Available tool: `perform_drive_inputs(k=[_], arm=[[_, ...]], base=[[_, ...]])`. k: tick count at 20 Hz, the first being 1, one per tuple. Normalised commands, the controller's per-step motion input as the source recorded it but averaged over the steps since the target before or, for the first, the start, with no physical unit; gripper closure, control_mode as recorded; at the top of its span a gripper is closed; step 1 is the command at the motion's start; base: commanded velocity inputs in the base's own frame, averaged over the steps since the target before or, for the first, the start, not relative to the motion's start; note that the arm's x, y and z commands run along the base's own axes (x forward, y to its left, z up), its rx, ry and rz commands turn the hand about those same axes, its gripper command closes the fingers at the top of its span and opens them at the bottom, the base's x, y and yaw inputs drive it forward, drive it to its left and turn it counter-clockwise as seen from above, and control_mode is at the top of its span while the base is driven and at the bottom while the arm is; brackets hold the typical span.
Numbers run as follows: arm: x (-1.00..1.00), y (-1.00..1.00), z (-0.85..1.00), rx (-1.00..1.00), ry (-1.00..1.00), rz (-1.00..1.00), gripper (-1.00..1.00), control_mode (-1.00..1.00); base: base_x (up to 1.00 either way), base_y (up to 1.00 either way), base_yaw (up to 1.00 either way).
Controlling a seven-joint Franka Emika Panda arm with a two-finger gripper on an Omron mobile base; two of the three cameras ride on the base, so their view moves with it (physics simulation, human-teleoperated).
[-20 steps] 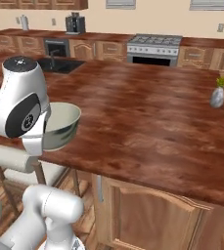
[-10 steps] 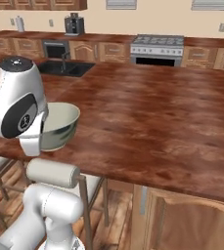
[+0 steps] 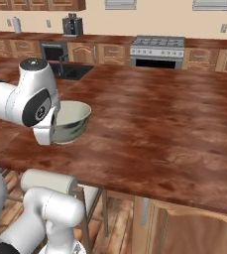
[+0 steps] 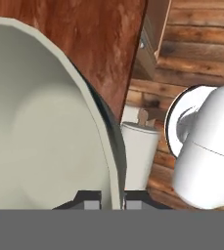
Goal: Pick up the bowls from the cabinet and place each bowl in front of a stool on the dining counter.
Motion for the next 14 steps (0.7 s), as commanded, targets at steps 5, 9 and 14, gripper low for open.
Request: perform_drive_inputs(k=[5,9,14], arm=[[1.0,0.01,-0.69,0.0,0.0,-0.08,1.0,-1.0],[0.84,0.0,-0.83,0.0,0.0,-0.02,1.0,-1.0],[0.58,0.0,-0.8,0.0,0.0,0.0,1.0,-1.0]], base=[[0.0,0.0,0.0],[0.0,0.0,0.0],[0.0,0.0,0.0]])
